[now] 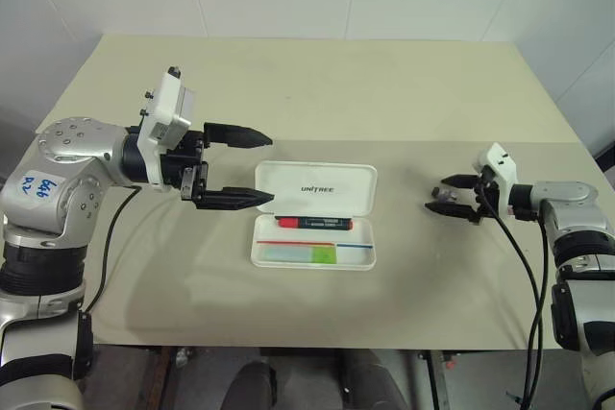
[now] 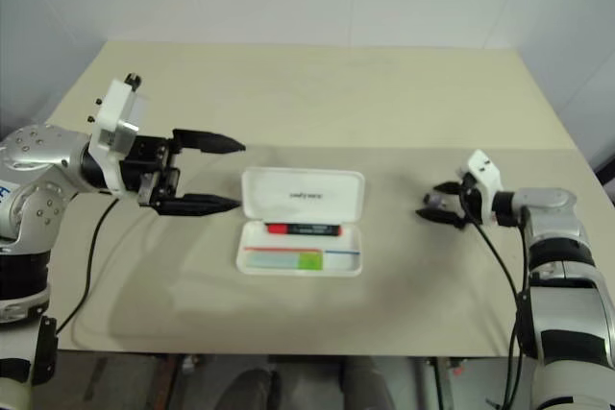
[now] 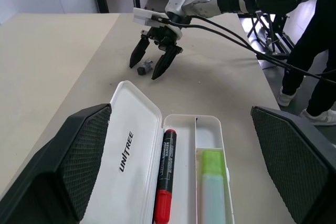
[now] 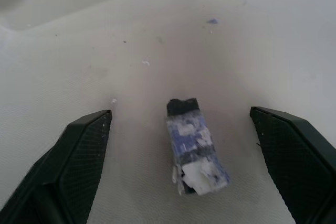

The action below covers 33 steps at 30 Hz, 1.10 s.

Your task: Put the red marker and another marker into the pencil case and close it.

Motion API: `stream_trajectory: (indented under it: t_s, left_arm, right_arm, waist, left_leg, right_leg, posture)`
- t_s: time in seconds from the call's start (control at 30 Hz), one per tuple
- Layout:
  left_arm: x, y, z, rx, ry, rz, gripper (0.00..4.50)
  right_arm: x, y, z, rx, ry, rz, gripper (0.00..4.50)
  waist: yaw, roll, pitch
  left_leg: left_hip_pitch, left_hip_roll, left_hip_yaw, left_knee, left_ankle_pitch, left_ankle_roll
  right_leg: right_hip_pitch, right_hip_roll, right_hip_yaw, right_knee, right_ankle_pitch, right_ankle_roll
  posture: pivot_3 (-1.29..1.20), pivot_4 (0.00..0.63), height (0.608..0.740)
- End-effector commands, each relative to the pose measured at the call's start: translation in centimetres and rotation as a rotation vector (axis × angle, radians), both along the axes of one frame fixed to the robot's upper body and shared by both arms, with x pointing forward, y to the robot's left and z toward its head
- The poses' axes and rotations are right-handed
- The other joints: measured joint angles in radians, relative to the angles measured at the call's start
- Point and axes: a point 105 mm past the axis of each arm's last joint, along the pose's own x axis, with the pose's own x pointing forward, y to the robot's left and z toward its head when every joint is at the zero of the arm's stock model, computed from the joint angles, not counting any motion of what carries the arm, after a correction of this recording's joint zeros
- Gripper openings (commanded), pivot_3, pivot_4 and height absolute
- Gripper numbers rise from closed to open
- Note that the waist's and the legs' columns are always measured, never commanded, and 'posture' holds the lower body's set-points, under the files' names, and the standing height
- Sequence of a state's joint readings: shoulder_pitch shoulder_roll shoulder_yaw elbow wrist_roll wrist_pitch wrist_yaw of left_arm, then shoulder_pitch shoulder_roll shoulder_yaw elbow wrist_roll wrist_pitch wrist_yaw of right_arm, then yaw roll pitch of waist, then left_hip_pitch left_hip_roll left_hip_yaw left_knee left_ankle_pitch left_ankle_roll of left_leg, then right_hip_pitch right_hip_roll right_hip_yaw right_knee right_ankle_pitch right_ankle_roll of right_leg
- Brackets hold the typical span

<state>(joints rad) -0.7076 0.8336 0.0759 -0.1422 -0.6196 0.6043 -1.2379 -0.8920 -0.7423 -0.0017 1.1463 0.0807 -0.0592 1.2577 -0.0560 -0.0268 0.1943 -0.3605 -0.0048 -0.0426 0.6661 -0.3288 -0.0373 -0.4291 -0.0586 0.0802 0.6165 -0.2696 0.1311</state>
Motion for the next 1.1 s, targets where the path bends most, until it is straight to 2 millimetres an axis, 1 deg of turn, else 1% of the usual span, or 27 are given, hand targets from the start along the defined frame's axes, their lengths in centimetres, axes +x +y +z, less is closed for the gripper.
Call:
stream_trajectory:
  t_s: [0.03,0.27,0.3,0.43,0.53,0.63,0.67,0.77,0.9,0.93,1.0,1.03,1.1]
  left_arm:
    - [-0.2,0.6,1.2,-0.006,-0.046,0.009,4.5]
    - [0.4,1.1,0.9,-0.001,-0.047,0.028,4.5]
    - [0.5,1.2,0.7,-0.001,-0.046,0.033,4.5]
    - [0.7,1.7,-0.1,0.004,-0.041,0.048,4.5]
    - [1.2,2.7,-1.7,0.021,-0.047,0.091,4.5]
    - [1.3,3.7,-3.0,0.022,-0.042,0.131,4.5]
    - [1.3,4.0,-3.4,0.021,-0.038,0.144,4.5]
    - [1.2,4.6,-4.1,0.013,-0.038,0.17,4.5]
    - [1.0,5.3,-4.8,-0.004,-0.041,0.203,4.5]
    - [1.0,5.5,-5.1,-0.005,-0.044,0.214,4.5]
    - [1.0,6.2,-6.0,-0.012,-0.05,0.248,4.5]
    - [0.9,6.3,-6.3,-0.018,-0.057,0.256,4.5]
    - [0.6,6.5,-7.1,-0.008,-0.051,0.252,4.5]
  right_arm:
    - [-0.2,-0.4,-0.2,-0.003,0.007,-0.004,3.19]
    - [-0.4,-0.1,0.2,0.011,-0.007,0.024,0.51]
    - [-0.3,-0.1,0.4,0.005,-0.021,0.023,0.37]
    - [0.0,0.1,1.2,0.0,-0.066,0.029,0.37]
    - [-0.3,1.1,3.0,0.021,-0.13,0.108,0.37]
    - [-1.2,2.4,5.0,0.056,-0.204,0.176,0.37]
    - [-1.7,3.0,5.7,0.069,-0.222,0.197,0.37]
    - [-3.4,4.3,6.6,0.088,-0.242,0.236,0.37]
    - [-5.9,6.4,7.1,0.105,-0.238,0.29,0.37]
    - [-6.6,7.1,7.3,0.117,-0.236,0.305,0.37]
    - [-8.6,10.0,7.0,0.164,-0.215,0.37,0.37]
    - [-9.4,10.9,6.8,0.18,-0.199,0.392,0.37]
    - [-10.3,12.3,5.9,0.193,-0.168,0.411,0.37]
  waist:
    - [0.0,0.0,0.0]
    - [-0.001,0.0,0.0]
    - [-0.001,0.0,0.0]
    - [-0.002,0.0,0.0]
    - [-0.005,0.0,0.0]
    - [-0.003,0.001,0.0]
    - [-0.001,0.001,0.0]
    - [0.004,0.001,0.0]
    - [0.013,0.001,0.0]
    - [0.017,0.001,0.0]
    - [0.021,0.001,0.0]
    - [0.021,0.001,0.0]
    - [0.023,0.001,0.0]
  left_leg:
    - [0.0,0.0,0.0,0.0,0.0,0.0]
    - [0.001,0.0,0.0,0.001,0.0,0.0]
    - [0.001,0.0,0.0,0.001,0.0,0.0]
    - [0.001,0.0,0.0,0.001,0.0,0.0]
    - [0.001,0.0,0.001,0.001,0.0,0.0]
    - [0.002,0.0,0.001,0.0,0.0,0.0]
    - [0.002,0.001,0.0,0.0,0.0,0.0]
    - [0.001,0.001,-0.002,0.001,-0.001,0.001]
    - [0.001,0.0,-0.003,0.001,-0.001,0.003]
    - [0.002,0.0,-0.004,0.001,-0.001,0.003]
    - [0.002,0.0,-0.004,0.001,-0.001,0.003]
    - [0.003,0.001,-0.004,0.0,-0.001,0.003]
    - [0.003,0.001,-0.004,0.0,-0.001,0.003]
  right_leg:
    - [0.0,0.0,0.0,0.0,0.0,0.0]
    - [0.0,0.0,0.0,0.002,0.0,0.0]
    - [0.0,0.0,0.0,0.002,0.0,0.0]
    - [0.0,0.0,0.001,0.003,0.0,0.0]
    - [0.0,0.0,0.002,0.003,0.0,0.0]
    - [-0.001,0.001,0.003,0.004,0.0,0.0]
    - [-0.001,0.001,0.003,0.004,0.0,0.0]
    - [-0.001,0.0,0.002,0.004,0.0,0.0]
    - [-0.001,-0.001,0.003,0.004,0.0,0.0]
    - [-0.001,-0.001,0.003,0.004,0.0,0.0]
    - [-0.001,-0.001,0.003,0.004,0.0,0.0]
    - [-0.001,-0.001,0.004,0.004,0.0,-0.001]
    - [-0.001,0.0,0.004,0.003,-0.001,-0.001]
  posture:
    - [0.0,0.15,0.74]
    - [0.0,0.15,0.74]
    - [0.0,0.15,0.74]
    - [0.0,0.15,0.74]
    - [0.0,0.15,0.74]
    - [0.0,0.15,0.74]
    - [0.0,0.15,0.74]
    - [0.0,0.15,0.74]
    - [0.0,0.15,0.74]
    - [0.0,0.15,0.74]
    - [0.0,0.15,0.74]
    - [0.0,0.15,0.74]
    - [0.0,0.15,0.74]
